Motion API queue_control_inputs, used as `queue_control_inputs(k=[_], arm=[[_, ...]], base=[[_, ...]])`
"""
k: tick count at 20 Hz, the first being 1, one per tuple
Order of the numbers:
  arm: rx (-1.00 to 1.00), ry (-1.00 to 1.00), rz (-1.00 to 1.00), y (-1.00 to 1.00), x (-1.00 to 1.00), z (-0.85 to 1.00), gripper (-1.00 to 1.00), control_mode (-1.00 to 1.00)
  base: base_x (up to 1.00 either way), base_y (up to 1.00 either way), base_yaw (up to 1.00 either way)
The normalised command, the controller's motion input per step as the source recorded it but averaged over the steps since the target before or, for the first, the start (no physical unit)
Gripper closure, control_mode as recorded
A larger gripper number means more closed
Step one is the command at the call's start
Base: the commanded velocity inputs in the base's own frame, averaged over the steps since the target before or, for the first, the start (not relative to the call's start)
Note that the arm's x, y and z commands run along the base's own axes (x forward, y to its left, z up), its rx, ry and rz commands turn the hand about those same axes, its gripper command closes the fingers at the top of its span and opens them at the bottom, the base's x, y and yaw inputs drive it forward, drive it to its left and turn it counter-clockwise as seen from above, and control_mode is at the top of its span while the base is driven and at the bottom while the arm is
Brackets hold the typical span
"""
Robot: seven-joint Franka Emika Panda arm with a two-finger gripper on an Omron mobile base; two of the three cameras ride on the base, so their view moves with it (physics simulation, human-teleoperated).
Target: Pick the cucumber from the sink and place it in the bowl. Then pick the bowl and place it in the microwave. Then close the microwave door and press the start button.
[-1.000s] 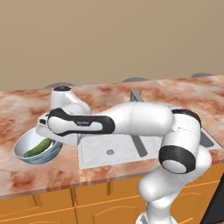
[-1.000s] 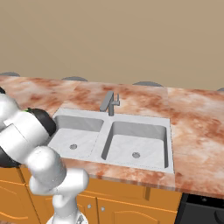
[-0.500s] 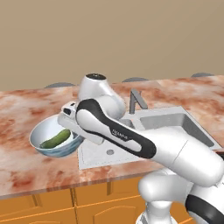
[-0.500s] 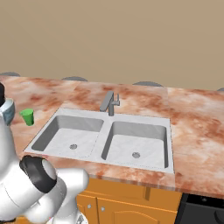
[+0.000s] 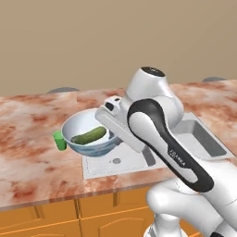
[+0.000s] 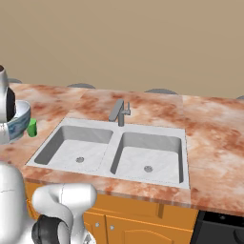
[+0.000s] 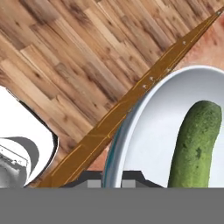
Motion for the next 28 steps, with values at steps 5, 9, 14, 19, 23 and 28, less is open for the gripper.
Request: queue_control_inputs(k=[5, 9, 14, 19, 23, 28], arm=[[0.02, 0.00, -0.28, -0.70, -0.25, 0.67, 1.00, -1.00], [0.01, -0.02, -0.30, -0.65, -0.23, 0.61, 1.00, -1.00], [0.00, -0.04, -0.29, -0.45, -0.15, 0.46, 1.00, -1.00], [-0.01, -0.08, -0.20, -0.14, 0.00, -0.07, 1.00, -1.00], [-0.01, -0.22, -0.12, -0.11, 0.00, -0.08, 1.00, -1.00], [0.00, -0.07, -0.03, -0.19, 0.00, 0.00, 1.00, -1.00]], base=[[0.00, 0.00, 0.00], [0.00, 0.00, 0.00], [0.00, 0.00, 0.00], [0.00, 0.00, 0.00], [0.00, 0.00, 0.00], [0.00, 0.00, 0.00]])
